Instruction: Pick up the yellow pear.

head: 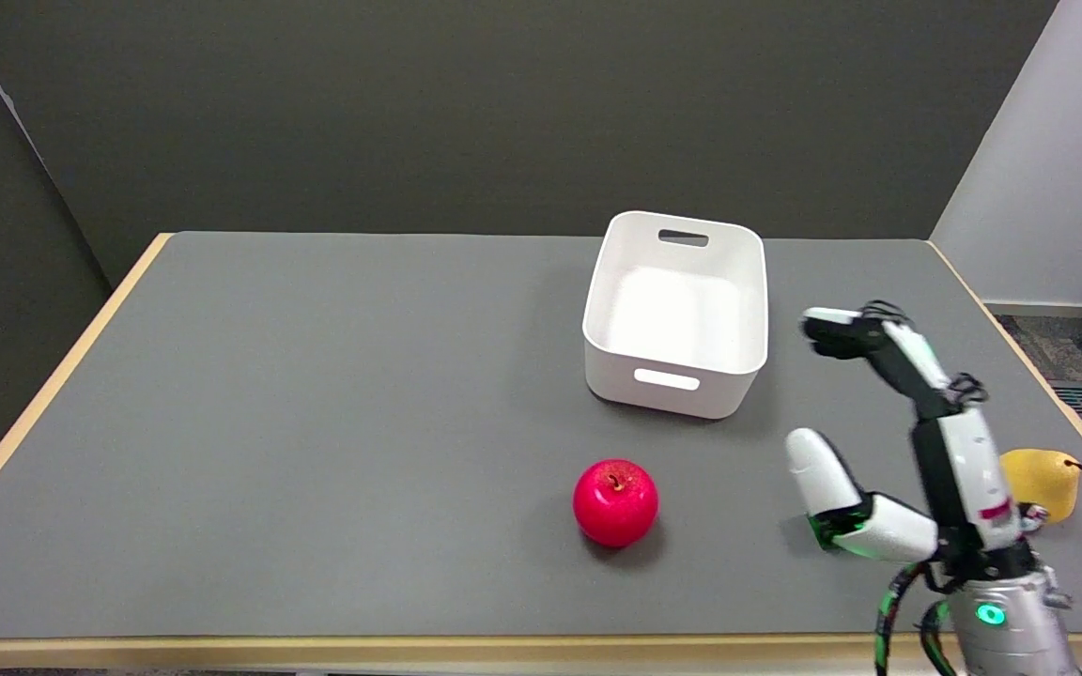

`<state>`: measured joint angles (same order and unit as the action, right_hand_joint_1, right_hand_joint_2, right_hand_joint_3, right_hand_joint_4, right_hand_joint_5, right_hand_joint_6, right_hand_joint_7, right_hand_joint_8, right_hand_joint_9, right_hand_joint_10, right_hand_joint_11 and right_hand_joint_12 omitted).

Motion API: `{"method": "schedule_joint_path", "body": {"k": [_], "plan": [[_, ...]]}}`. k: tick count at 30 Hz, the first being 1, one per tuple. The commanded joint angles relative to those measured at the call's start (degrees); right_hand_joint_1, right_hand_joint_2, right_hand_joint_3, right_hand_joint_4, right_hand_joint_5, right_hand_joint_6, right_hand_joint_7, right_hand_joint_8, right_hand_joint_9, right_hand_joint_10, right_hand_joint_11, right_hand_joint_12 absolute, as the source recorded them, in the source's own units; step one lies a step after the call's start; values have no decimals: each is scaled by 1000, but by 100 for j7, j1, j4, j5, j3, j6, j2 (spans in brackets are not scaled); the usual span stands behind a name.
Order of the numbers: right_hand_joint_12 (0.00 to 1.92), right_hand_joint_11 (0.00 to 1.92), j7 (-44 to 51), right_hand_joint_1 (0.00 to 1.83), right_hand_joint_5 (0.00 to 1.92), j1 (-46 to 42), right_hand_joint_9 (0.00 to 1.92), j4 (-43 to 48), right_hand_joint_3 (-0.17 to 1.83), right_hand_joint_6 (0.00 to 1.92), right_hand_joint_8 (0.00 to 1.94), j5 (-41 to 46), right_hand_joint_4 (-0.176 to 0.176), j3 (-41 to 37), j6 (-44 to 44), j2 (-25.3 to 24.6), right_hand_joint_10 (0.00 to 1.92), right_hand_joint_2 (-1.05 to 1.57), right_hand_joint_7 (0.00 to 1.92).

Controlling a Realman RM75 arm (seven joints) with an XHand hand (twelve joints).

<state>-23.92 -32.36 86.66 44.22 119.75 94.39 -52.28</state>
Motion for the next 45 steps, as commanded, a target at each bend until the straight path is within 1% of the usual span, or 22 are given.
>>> {"method": "schedule_joint_path", "body": {"k": [1, 3, 5, 11, 15, 22, 26, 29, 35, 39, 41, 43, 45], "plan": [[1370, 176, 158, 602, 363, -292, 360, -893, 869, 685, 571, 1989, 2, -294, 1117, 28, 1033, 735, 467], [1347, 160, 158, 595, 357, -216, 347, -1062, 887, 670, 554, 2270, 3, -326, 1111, 31, 1001, 725, 452], [1305, 143, 158, 552, 347, -161, 343, -1206, 966, 654, 559, 2514, 4, -328, 1109, 26, 935, 697, 429], [1252, 106, 158, 553, 313, 33, 303, -1720, 975, 597, 525, 3234, 1, -323, 1109, -25, 883, 682, 390], [1189, 65, 102, 545, 284, 154, 243, -2050, 979, 550, 474, 3621, 6, -400, 1109, -26, 814, 664, 332], [1082, -1, 94, 559, 223, 228, 96, -2474, 987, 485, 372, 3706, 8, -716, 1095, 24, 696, 634, 193], [1013, -1, 81, 574, 195, 121, 44, -2675, 985, 479, 352, 3779, 6, -857, 1085, 220, 664, 612, 132], [977, -1, 10, 594, 218, -106, 33, -2630, 894, 410, 268, 3914, 5, -989, 1085, 382, 637, 646, 151], [932, -1, -178, 575, 208, -490, 6, -2525, 899, 406, 263, 3986, -1, -1400, 1080, 375, 621, 644, 128], [923, -1, -178, 575, 207, -534, 4, -2640, 896, 405, 262, 4264, -2, -1290, 1016, 371, 618, 643, 127], [932, -1, -178, 573, 207, -525, 9, -2717, 895, 405, 265, 4392, -3, -1216, 864, 374, 624, 642, 131], [979, -1, -178, 567, 182, -453, 16, -2844, 964, 466, 339, 4491, -2, -1157, 581, 355, 644, 601, 107], [1004, -1, -184, 551, 183, -350, 30, -2951, 972, 474, 351, 4533, -5, -1111, 298, 336, 667, 595, 118]]}}
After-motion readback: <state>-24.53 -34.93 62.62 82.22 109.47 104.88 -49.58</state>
